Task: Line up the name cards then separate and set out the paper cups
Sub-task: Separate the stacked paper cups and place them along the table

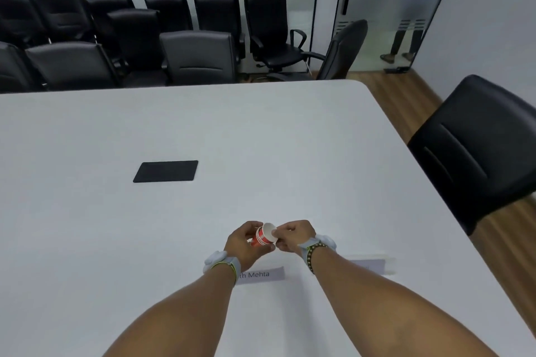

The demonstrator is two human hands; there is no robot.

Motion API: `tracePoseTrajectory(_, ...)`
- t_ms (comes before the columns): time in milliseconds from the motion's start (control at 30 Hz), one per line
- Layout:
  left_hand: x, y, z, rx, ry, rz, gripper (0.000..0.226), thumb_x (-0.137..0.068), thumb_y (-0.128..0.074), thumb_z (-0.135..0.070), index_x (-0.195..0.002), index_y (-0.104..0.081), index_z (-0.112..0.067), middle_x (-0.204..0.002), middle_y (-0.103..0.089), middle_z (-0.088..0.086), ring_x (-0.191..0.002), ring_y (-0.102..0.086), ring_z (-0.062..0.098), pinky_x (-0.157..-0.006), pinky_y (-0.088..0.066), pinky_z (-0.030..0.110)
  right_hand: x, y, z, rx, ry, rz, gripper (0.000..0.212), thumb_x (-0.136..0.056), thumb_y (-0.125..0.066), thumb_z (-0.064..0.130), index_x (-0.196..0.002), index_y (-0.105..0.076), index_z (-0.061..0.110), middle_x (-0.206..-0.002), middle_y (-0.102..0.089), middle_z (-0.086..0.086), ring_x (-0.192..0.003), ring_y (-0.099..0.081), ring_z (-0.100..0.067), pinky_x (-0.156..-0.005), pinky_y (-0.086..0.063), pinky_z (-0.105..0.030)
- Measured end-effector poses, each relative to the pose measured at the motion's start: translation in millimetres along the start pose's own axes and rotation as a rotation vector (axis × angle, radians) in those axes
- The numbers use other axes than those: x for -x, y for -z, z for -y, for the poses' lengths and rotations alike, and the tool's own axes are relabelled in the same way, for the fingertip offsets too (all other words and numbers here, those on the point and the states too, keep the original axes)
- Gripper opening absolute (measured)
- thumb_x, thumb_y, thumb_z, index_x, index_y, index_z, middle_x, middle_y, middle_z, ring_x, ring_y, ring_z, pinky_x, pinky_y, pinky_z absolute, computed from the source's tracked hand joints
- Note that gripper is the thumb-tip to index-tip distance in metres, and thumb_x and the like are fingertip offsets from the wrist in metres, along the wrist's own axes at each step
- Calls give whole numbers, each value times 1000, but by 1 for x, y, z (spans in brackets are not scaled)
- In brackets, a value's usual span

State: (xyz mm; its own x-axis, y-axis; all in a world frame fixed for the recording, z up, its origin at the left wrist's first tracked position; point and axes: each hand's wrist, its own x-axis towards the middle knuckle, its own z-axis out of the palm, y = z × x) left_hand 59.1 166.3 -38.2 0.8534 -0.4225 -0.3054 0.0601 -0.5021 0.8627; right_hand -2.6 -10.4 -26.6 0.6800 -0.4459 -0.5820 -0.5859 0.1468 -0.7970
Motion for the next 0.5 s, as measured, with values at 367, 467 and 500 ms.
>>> tracePoseTrajectory(367,-9,-67,-7,-4,75,-44,56,-61,-97,-33,-107,-66,-34,-106,-75,-8,-101,-74,14,-90,-59,31,-16,129,-6,29,-12,-220,10,-84,-83,16,-79,-83,8,-81,-82,-16,-57,-73,-23,-62,-66,-34)
tracePoseTrajectory(467,-17,-88,-9,11,92,-33,54,-62,-98,-31,-106,-66,-34,-105,-75,-7,-100,-74,14,-88,-59,30,-32,175,-17,97,-82,-282,13,-85,-82,19,-76,-81,9,-79,-82,-14,-60,-73,-24,-57,-58,-30)
tracePoseTrajectory(500,-18,-91,-9,17,97,-32,54,-62,-98,-31,-105,-66,-34,-105,-75,-7,-100,-74,14,-89,-59,31,-34,187,-21,124,-111,-291,14,-83,-82,20,-75,-81,10,-79,-82,-14,-63,-75,-27,-58,-57,-31)
